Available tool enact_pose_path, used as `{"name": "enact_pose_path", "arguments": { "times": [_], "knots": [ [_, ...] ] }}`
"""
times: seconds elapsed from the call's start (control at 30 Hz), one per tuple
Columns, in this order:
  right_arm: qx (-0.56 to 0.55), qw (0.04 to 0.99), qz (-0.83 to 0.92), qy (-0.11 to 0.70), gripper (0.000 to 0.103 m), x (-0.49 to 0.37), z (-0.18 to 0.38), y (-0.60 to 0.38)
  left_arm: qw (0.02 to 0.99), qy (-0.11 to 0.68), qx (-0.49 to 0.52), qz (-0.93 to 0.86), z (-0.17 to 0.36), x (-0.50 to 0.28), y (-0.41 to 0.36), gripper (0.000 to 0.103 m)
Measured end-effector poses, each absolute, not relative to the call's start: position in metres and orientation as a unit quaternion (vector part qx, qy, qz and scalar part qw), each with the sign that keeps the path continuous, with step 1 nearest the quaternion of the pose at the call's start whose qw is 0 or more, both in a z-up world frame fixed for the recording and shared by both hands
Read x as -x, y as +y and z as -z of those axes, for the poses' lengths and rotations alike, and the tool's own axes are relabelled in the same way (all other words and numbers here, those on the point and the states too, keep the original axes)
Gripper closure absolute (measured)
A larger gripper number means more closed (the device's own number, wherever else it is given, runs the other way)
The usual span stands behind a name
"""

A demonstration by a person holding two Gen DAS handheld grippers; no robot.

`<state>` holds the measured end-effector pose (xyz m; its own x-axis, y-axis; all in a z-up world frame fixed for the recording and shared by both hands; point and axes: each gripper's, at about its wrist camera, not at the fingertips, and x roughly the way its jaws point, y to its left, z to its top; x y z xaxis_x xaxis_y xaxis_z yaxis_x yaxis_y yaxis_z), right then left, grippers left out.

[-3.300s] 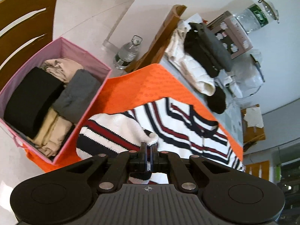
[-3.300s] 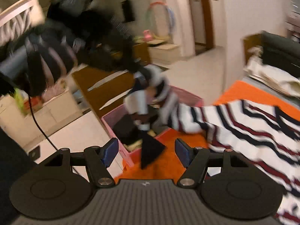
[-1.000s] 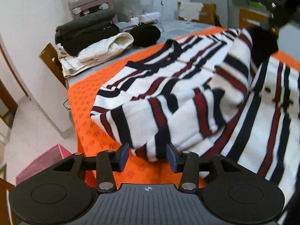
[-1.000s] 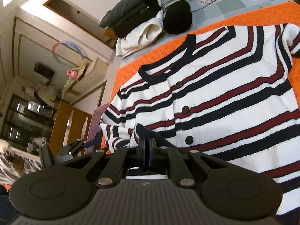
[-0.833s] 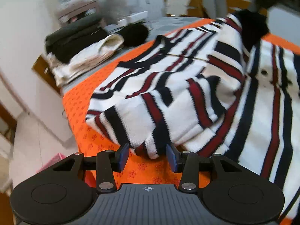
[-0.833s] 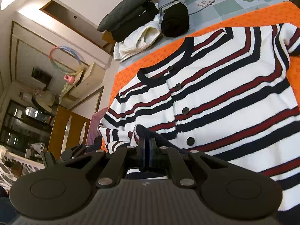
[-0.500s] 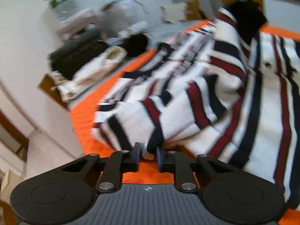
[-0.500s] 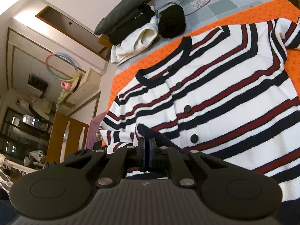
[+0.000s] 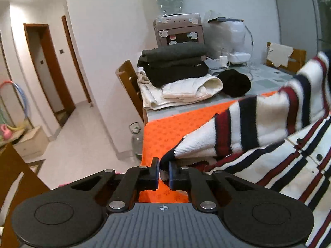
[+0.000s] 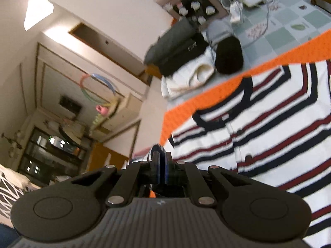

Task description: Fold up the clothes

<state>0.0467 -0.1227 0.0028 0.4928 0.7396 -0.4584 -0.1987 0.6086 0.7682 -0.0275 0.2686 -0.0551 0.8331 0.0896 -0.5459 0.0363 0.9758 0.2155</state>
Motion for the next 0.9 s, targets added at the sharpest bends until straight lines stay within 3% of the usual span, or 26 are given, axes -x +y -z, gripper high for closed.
{"name": "enact_pose_path", "arguments": {
  "times": [0.17,0.33,0.57,0.73,0.9],
  "knots": [
    [-0.344,0.805,-0.277,0.396,0.102,-0.058,-0.016,-0.174,0.951,0.291,-0.106,-0.006,0.059,0.033,0.225,0.081],
    [-0.337,0.810,-0.230,0.422,0.101,-0.077,0.002,-0.229,0.941,0.317,-0.114,-0.004,0.074,0.046,0.189,0.061],
    [-0.275,0.782,-0.222,0.513,0.096,-0.096,0.083,-0.232,0.921,0.360,-0.143,-0.043,0.097,0.076,0.157,0.057],
    [-0.278,0.743,-0.220,0.568,0.074,-0.082,0.138,-0.210,0.906,0.396,-0.106,-0.107,0.110,0.090,0.168,0.057],
    [-0.283,0.716,-0.228,0.596,0.062,-0.066,0.169,-0.179,0.895,0.413,-0.061,-0.158,0.116,0.102,0.183,0.056]
  ]
}}
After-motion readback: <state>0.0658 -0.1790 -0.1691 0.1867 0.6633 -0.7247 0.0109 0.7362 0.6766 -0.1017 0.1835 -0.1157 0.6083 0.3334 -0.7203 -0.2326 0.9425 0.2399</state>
